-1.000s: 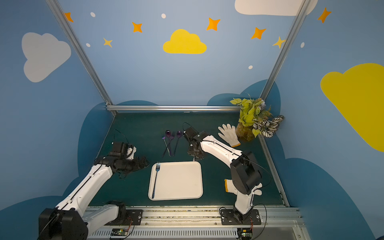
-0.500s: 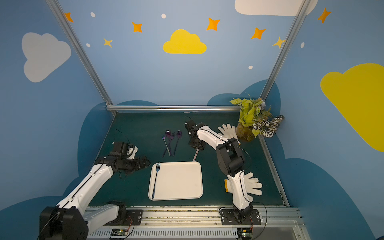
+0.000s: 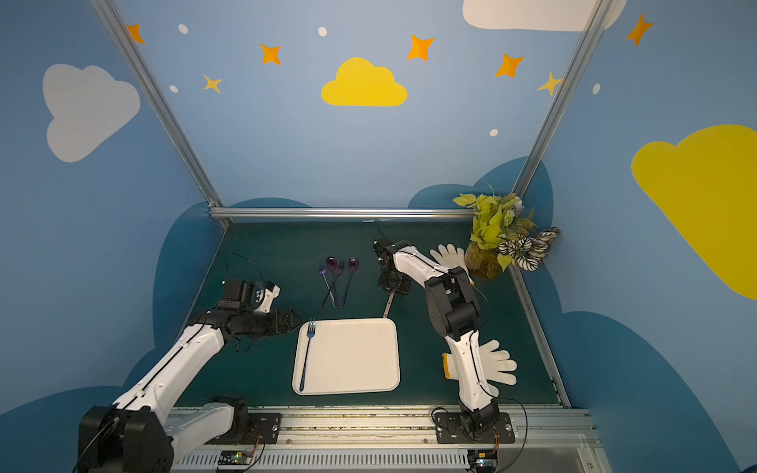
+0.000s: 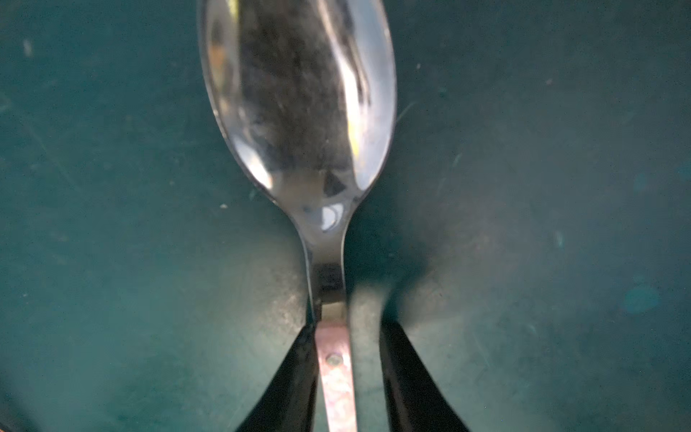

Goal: Set the spoon and fork side by side
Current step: Pick up the spoon from the center of the board, then place the spoon on the tray.

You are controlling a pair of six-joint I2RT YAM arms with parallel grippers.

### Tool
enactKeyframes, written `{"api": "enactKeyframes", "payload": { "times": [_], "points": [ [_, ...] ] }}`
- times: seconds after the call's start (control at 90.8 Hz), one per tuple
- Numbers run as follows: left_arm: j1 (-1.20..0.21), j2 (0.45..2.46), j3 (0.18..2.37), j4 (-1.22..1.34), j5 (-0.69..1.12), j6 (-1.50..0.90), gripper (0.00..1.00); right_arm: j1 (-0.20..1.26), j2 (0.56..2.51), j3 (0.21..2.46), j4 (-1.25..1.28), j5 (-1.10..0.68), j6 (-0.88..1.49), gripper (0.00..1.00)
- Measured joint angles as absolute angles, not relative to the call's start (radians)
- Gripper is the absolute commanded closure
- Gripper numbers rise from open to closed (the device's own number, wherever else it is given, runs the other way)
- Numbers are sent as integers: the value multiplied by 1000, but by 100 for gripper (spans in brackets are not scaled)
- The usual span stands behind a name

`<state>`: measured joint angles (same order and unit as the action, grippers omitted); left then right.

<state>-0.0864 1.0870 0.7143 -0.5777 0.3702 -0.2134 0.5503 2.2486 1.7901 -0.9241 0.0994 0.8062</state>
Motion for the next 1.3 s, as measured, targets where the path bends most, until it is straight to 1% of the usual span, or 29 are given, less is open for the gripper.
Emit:
{"api": "enactKeyframes", "payload": {
  "times": [0.066, 0.187, 0.275, 0.44, 0.617, 0.782, 0.914, 1.068, 1.178, 1.299],
  "points": [
    [-91, 1074, 714, -559, 373, -171, 0, 550, 2252, 1795, -928, 92, 799, 78],
    [-102, 1074, 714, -537, 392, -68, 0, 544, 2252, 1795, -926, 81, 783, 92],
    [-113, 1074, 714, -531, 400, -2, 0, 541, 2252, 1796, -925, 73, 772, 100],
    [-132, 1074, 714, -523, 412, 80, 0, 540, 2251, 1796, -925, 78, 746, 100],
    [-148, 1064, 689, -500, 396, 117, 0, 543, 2241, 1796, -932, 101, 690, 100],
    [-149, 1024, 639, -464, 348, 96, 0, 573, 2155, 1795, -976, 138, 644, 100],
    [-149, 994, 630, -447, 297, 62, 0, 659, 2020, 1777, -1009, 157, 636, 100],
    [-149, 966, 629, -440, 210, 9, 0, 839, 1872, 1708, -1028, 153, 699, 100],
    [-149, 948, 624, -440, 170, -27, 0, 985, 1850, 1666, -1028, 137, 776, 100],
    [-150, 931, 624, -448, 128, -51, 0, 1122, 1893, 1657, -1010, 109, 870, 100]
  ]
}}
